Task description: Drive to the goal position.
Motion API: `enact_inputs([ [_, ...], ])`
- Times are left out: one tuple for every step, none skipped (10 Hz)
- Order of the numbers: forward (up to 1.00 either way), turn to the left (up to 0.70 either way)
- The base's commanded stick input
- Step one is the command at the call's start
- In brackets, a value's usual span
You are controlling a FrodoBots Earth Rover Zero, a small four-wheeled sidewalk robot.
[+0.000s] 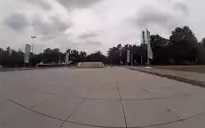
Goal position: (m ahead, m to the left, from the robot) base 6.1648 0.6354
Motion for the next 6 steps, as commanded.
enact_inputs([
  [0.60, 0.00],
  [0.60, 0.00],
  [0.60, 0.00],
  [0.60, 0.00],
  [0.60, 0.00],
  [0.60, 0.00],
])
